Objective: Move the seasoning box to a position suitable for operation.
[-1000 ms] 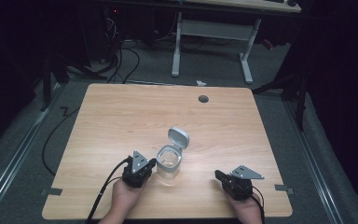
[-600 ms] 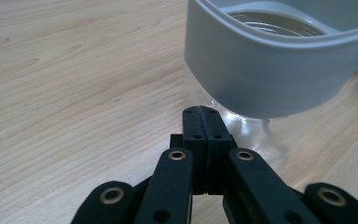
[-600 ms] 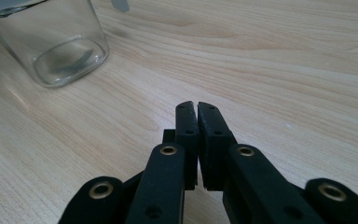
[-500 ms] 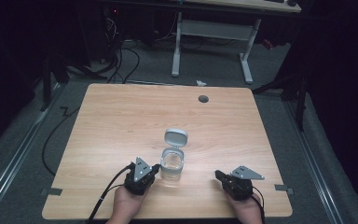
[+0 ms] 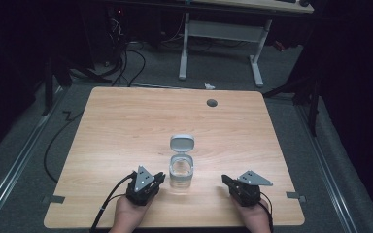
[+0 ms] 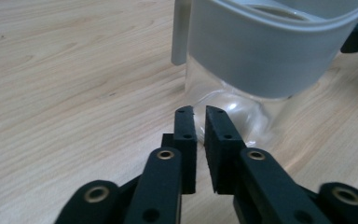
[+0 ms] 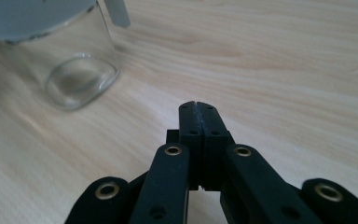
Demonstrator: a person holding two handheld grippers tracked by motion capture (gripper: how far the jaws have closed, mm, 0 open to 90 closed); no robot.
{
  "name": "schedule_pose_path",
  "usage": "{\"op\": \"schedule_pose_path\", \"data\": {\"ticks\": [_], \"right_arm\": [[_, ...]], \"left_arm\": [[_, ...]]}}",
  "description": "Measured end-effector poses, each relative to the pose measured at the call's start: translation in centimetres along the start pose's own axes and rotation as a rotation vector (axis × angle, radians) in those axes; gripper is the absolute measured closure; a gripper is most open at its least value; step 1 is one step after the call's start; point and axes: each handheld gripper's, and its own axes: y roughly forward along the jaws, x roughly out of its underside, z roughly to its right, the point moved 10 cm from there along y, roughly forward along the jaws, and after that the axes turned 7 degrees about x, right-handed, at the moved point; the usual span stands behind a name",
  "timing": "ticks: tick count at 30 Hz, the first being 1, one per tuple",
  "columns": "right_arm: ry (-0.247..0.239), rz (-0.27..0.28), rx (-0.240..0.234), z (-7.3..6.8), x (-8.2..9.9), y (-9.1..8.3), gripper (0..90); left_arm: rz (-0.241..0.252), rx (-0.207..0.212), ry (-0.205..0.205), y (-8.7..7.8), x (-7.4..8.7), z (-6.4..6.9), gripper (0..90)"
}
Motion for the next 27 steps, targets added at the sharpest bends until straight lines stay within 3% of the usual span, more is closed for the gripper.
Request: {"op": "schedule_pose_path", "data": {"ticks": [7, 13, 19, 27], "right_arm": [[-0.004, 0.013, 0.034, -0.5, -2.0, 1.4, 90.0], [-0.008, 0.027, 0.050, -0.8, -4.0, 3.3, 90.0], [0.004, 0.035, 0.042, -1.0, -5.8, 4.5, 89.9], [0.012, 0.057, 0.035, -1.3, -8.3, 5.5, 90.0]], "left_arm": [[-0.023, 0.014, -0.040, -1.3, 1.1, 0.1, 77.0], [-0.041, 0.051, -0.036, -1.4, 1.8, 1.2, 76.4], [-0.065, 0.089, -0.004, -1.5, 2.8, 2.7, 89.3], [-0.063, 0.096, -0.024, -1.0, 3.0, 3.3, 90.0]]}}
